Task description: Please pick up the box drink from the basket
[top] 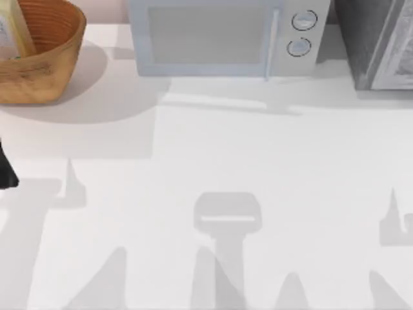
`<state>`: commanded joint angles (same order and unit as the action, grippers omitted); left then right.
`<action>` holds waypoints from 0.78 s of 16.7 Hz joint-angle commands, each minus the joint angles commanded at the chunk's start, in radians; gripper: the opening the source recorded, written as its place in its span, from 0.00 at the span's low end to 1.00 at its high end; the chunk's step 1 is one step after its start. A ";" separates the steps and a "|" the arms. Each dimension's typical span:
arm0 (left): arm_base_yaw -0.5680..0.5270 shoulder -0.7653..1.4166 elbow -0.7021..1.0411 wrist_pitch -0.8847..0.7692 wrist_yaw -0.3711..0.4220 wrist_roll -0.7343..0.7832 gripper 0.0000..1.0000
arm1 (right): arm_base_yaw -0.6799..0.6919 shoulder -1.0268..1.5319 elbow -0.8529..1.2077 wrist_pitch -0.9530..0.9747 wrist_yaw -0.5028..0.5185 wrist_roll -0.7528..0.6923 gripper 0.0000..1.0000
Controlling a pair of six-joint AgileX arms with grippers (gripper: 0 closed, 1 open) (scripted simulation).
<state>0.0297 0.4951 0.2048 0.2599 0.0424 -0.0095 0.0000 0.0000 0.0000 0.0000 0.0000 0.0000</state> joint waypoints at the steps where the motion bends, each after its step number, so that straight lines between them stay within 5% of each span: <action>1: 0.005 0.085 0.040 0.049 0.008 0.001 1.00 | 0.000 0.000 0.000 0.000 0.000 0.000 1.00; 13: 0.066 1.178 0.550 0.679 0.100 0.019 1.00 | 0.000 0.000 0.000 0.000 0.000 0.000 1.00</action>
<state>0.0960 1.6733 0.7553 0.9387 0.1426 0.0092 0.0000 0.0000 0.0000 0.0000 0.0000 0.0000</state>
